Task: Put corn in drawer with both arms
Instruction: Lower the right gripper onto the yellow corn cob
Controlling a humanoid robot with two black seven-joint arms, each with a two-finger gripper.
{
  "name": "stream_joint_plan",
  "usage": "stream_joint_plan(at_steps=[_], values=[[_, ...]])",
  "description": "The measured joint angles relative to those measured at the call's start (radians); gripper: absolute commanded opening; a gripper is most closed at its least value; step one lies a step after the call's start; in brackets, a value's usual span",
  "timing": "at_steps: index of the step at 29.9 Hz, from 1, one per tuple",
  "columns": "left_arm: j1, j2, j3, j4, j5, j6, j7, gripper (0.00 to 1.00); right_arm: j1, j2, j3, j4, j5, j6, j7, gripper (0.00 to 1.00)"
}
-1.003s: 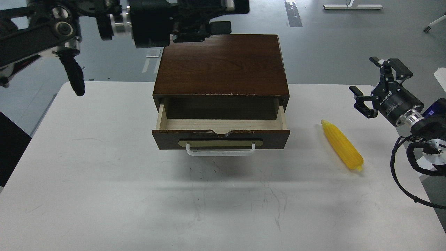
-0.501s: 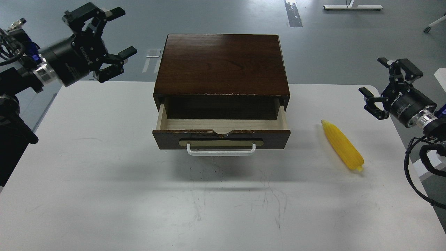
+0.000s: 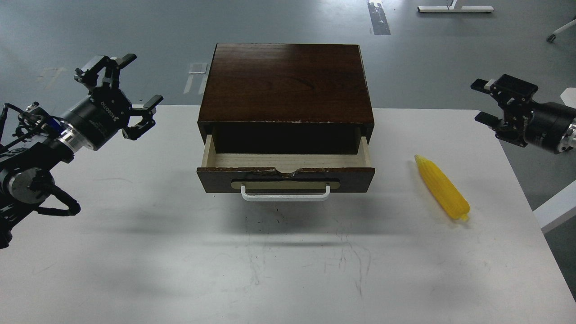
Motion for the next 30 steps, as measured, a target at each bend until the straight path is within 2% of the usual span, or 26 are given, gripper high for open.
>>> stream_joint_plan(at_steps=[6,11,20,30], values=[[0.001,-0.018,-0.001,0.006,0.004,0.000,0.000,0.98,0.036,-0.007,-0.002,0.023,-0.373,0.000,0.000,1.00],[0.001,-0.019,-0.003,0.006,0.004,0.000,0.000,0.98,0.082,0.043,-0.068,0.021,-0.557,0.000,0.000,1.00],[0.001,-0.019,-0.005,0.005,0.006,0.000,0.000,0.98,0.194,0.172,-0.376,-0.043,-0.625,0.000,0.000,1.00],[0.000,-0.014,-0.005,0.005,0.006,0.000,0.000,0.98,0.182,0.232,-0.434,-0.144,-0.666,0.000,0.000,1.00]])
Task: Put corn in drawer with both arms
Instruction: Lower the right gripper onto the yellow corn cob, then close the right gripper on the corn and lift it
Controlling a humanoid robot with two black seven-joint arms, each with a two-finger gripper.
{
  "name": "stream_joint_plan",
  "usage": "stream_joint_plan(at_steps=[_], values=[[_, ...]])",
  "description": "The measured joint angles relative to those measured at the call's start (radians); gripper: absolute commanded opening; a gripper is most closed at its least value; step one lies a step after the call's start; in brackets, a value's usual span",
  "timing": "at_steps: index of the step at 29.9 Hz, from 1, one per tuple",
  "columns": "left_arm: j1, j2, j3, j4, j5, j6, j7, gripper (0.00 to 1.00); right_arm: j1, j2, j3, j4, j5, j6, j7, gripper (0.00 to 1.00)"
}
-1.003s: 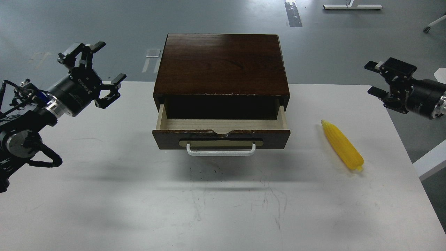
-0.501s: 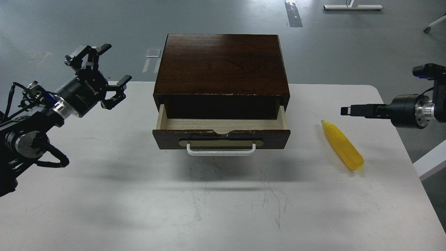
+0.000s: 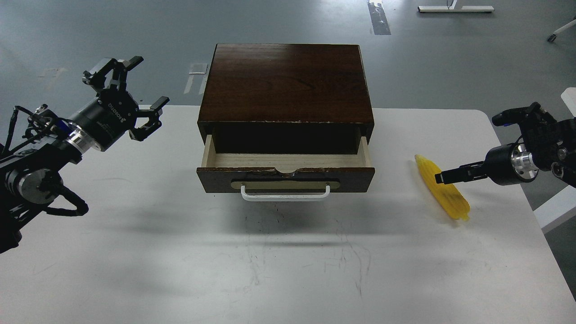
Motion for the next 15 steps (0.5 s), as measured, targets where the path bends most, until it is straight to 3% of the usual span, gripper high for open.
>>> stream_joint_plan(at_steps=[4,8,10,11,15], values=[[0.000,0.000,0.001,0.000,0.002,0.000,0.000,0.98,-0.002,0.021,-0.029,-0.021,-0.002,0.000,0.000,0.96],[0.000,0.003,0.001,0.000,0.003,0.000,0.000,0.98,-0.009,0.033,-0.037,-0.025,-0.002,0.000,0.000,0.82],[0.000,0.005,0.001,0.000,0.003,0.000,0.000,0.98,-0.015,0.034,-0.038,-0.026,-0.002,0.000,0.000,0.54],[0.000,0.006,0.001,0.000,0.003,0.000,0.000,0.98,-0.016,0.034,-0.041,-0.026,-0.002,0.000,0.000,0.54],[0.000,0.007,0.001,0.000,0.003,0.000,0.000,0.98,-0.018,0.035,-0.075,-0.026,-0.002,0.000,0.000,0.20]])
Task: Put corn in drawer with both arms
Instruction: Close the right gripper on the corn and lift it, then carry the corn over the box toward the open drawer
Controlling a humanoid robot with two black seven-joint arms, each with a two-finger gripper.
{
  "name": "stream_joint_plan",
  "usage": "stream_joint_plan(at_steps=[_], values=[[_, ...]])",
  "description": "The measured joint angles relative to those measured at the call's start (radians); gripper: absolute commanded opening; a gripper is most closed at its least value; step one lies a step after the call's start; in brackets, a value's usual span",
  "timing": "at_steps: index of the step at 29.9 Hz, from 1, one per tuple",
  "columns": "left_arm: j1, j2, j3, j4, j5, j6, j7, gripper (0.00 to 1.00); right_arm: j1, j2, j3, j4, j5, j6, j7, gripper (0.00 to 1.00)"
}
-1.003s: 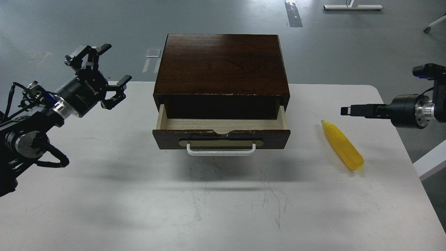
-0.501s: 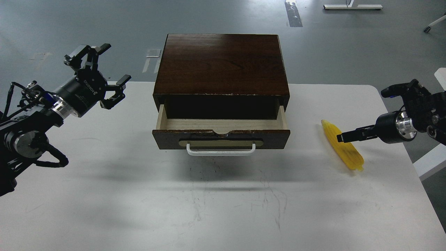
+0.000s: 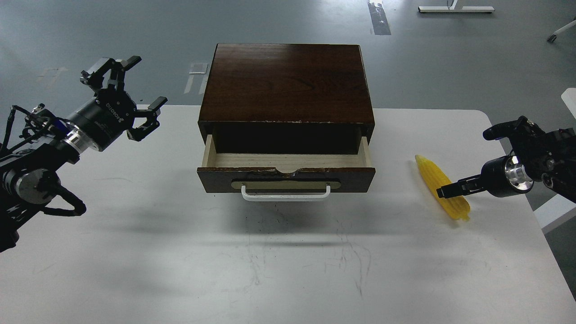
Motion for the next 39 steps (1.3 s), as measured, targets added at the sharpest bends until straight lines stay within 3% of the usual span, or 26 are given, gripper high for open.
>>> stream_joint_plan(at_steps=[1,4,11,20,24,32,39], values=[[0.000,0.000,0.000,0.000,0.000,0.000,0.000,0.98,0.000,0.000,-0.007,0.000,0.000,0.000,0.000,0.09],[0.000,0.000,0.000,0.000,0.000,0.000,0.000,0.98,0.000,0.000,-0.018,0.000,0.000,0.000,0.000,0.04],[-0.002,0.002,-0.001,0.000,0.000,0.000,0.000,0.98,0.056,-0.012,-0.014,0.027,0.003,0.001,0.000,0.02],[-0.005,0.005,-0.001,0.000,0.000,0.000,0.000,0.98,0.400,-0.009,-0.012,0.158,0.006,0.000,0.000,0.03],[-0.005,0.006,-0.002,0.000,0.000,0.000,0.000,0.98,0.517,0.064,-0.017,0.207,0.006,0.000,0.000,0.03],[-0.005,0.038,-0.002,-0.010,-0.001,0.000,0.000,0.98,0.682,0.317,-0.094,0.240,0.001,-0.005,0.000,0.03],[-0.005,0.076,-0.002,-0.016,-0.002,0.000,0.000,0.98,0.778,0.483,-0.196,0.287,-0.001,-0.118,0.000,0.03]])
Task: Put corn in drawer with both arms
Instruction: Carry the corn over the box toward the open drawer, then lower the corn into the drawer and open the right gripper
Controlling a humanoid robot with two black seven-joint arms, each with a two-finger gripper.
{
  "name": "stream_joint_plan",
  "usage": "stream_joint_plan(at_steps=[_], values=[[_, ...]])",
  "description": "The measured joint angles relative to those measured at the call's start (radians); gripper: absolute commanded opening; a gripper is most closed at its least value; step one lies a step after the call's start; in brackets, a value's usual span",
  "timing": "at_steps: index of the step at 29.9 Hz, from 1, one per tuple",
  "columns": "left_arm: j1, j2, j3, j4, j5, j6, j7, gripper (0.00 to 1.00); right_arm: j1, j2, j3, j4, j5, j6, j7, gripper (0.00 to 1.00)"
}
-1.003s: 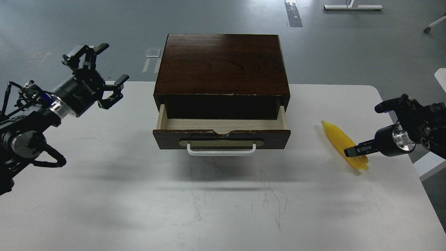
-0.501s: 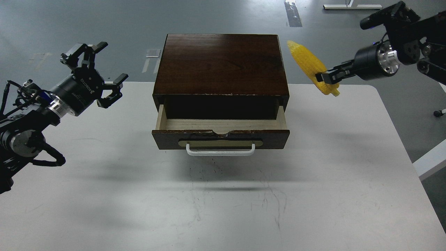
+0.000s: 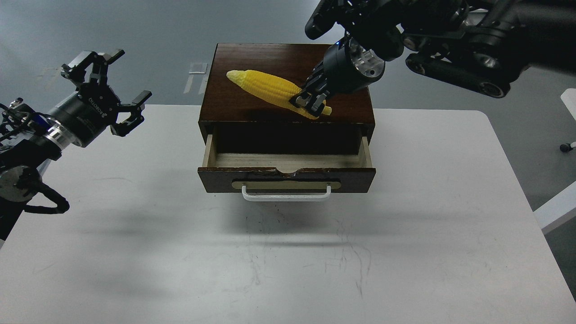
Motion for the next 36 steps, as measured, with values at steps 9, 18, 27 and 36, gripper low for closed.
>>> stream_joint_plan(at_steps=[9,18,27,36], values=[[0.000,0.028,0.000,-0.003,0.000,0.000,0.000,0.98,0.042,0.056,-0.097,0.098,-0.084,-0.106,0.000,0.06],[0.001,0.041,0.000,-0.019,0.000,0.000,0.000,0.98,0.034,0.057,-0.152,0.131,-0.103,-0.133,0.000,0.21],[0.001,0.041,0.000,-0.021,0.000,0.000,0.000,0.98,0.008,0.054,-0.157,0.127,-0.103,-0.134,0.000,0.56],[0.002,0.046,0.000,-0.021,0.000,0.000,0.000,0.98,0.007,0.052,-0.156,0.127,-0.102,-0.135,0.000,0.62]])
